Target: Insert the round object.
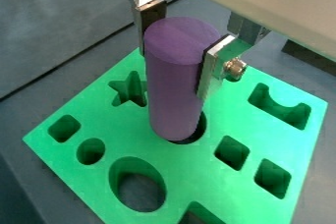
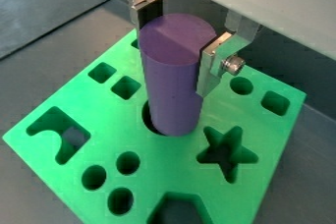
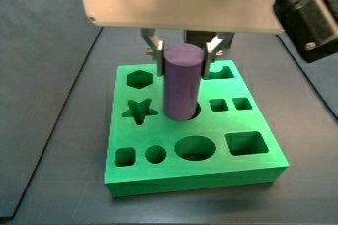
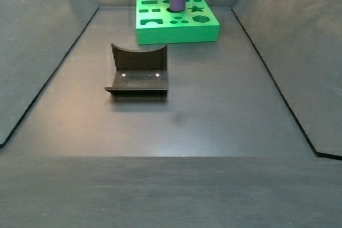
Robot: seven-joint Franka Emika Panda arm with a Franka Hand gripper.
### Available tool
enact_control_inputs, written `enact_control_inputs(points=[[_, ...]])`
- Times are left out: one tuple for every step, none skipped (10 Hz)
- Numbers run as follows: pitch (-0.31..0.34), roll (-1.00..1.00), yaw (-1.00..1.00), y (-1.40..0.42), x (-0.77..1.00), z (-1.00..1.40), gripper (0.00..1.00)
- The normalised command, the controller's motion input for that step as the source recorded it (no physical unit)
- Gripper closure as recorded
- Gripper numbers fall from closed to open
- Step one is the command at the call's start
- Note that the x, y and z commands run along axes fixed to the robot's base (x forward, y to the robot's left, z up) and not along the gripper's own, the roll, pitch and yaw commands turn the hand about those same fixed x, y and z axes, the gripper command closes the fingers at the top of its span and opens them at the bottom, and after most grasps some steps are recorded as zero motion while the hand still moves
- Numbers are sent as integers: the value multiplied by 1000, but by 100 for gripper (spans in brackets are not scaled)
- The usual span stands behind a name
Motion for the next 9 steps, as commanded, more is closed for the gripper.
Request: enact_control_inputs(points=[[0,124,0,97,143,-894,100],[0,100,0,31,229,-991,100],[0,113,0,0,431,-1000,100],[0,144,0,0,374,-994,100],[0,167,0,0,294,-960,100],[0,133,0,0,134,-1000,100],[-10,106,14,0,43,-1000,100],[-24,84,69,0,-14,-1000,100],[-23,74,94,0,-54,-1000,100]])
